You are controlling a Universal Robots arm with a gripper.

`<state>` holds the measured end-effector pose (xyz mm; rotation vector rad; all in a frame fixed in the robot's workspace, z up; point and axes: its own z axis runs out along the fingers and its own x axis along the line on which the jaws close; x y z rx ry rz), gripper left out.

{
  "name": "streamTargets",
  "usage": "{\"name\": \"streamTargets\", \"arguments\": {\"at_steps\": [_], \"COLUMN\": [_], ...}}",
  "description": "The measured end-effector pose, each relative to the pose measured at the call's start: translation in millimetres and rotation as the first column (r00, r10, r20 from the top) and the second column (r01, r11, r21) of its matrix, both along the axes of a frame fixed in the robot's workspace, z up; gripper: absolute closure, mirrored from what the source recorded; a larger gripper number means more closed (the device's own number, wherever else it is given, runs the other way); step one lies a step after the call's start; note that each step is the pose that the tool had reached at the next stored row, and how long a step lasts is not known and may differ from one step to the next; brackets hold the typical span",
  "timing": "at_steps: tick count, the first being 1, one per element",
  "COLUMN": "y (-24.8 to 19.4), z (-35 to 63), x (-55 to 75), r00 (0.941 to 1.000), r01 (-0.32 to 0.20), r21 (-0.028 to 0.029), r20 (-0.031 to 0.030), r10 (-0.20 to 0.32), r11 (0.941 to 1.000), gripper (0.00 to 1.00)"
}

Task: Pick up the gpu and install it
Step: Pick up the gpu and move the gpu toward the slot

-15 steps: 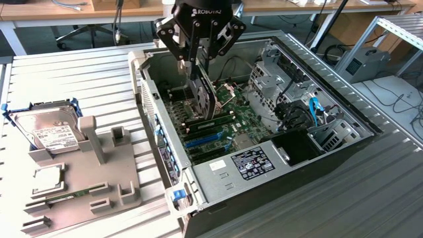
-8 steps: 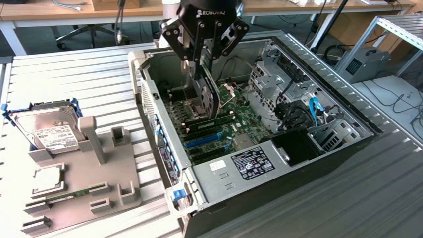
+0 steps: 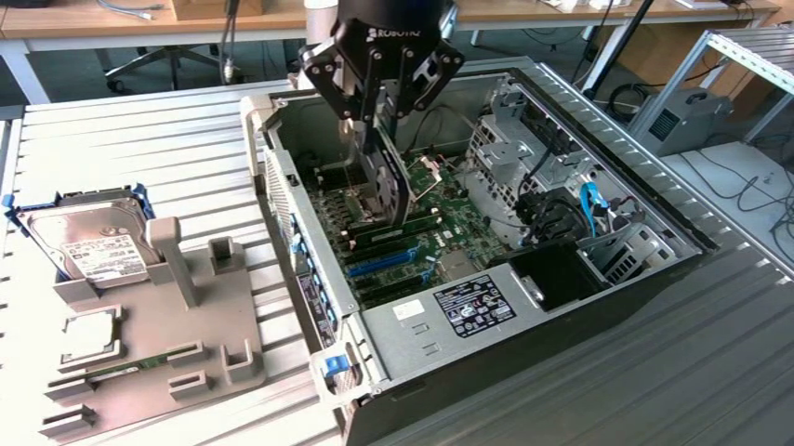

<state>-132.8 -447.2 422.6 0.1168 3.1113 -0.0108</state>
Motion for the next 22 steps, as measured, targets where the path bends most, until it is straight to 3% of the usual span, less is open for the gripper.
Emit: {"name": "streamTargets", "arguments": {"at_steps": [22], "y": [3.5], "z": [-20.8], "x": [0.0], "r00": [1.0000], "r01": [0.000], "r21": [0.0000], "r20": [0.0000], "r10": [0.000], "r11": [1.0000], "gripper": [0.74]}}
